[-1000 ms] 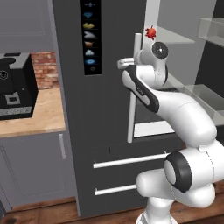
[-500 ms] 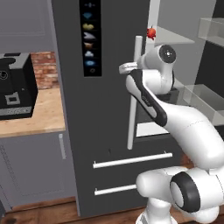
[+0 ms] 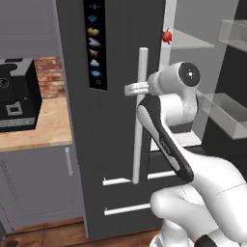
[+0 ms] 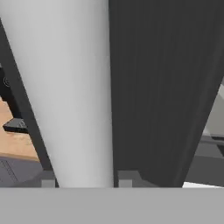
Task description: Gather the carrot and eggplant from the fridge and place them on a tray on the dining counter. Then gather the fishs from the fridge and place them on the other tray.
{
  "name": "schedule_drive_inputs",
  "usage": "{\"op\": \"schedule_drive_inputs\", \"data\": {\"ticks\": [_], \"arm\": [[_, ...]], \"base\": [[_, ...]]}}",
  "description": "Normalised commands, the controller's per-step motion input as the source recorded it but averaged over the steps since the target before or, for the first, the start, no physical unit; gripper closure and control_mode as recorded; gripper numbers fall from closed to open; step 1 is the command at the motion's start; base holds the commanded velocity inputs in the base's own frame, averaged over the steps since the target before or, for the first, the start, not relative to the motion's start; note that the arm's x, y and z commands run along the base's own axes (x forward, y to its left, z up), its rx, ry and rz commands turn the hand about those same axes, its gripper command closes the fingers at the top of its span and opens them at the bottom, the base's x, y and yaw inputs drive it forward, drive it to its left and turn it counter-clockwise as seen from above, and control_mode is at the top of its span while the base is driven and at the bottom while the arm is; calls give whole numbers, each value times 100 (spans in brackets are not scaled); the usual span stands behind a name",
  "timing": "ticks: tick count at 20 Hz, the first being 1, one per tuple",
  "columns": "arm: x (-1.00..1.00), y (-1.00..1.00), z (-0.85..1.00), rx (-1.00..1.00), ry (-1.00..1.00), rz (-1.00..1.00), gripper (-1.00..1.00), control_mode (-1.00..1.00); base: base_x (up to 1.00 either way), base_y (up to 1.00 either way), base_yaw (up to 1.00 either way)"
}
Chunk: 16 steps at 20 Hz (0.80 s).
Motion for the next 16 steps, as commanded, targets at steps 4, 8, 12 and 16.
{"op": "schedule_drive_inputs", "data": {"ticks": [4, 8, 12, 16], "arm": [[-100, 38, 0, 1, 1, 7, 100, -100], [-100, 31, 0, 3, 2, 9, -100, -100], [-81, 3, 3, 5, 0, 5, -100, -100], [-68, -64, 18, 14, -1, 0, -100, -100]], "base": [[0, 0, 0], [0, 0, 0], [0, 0, 0], [0, 0, 0]]}}
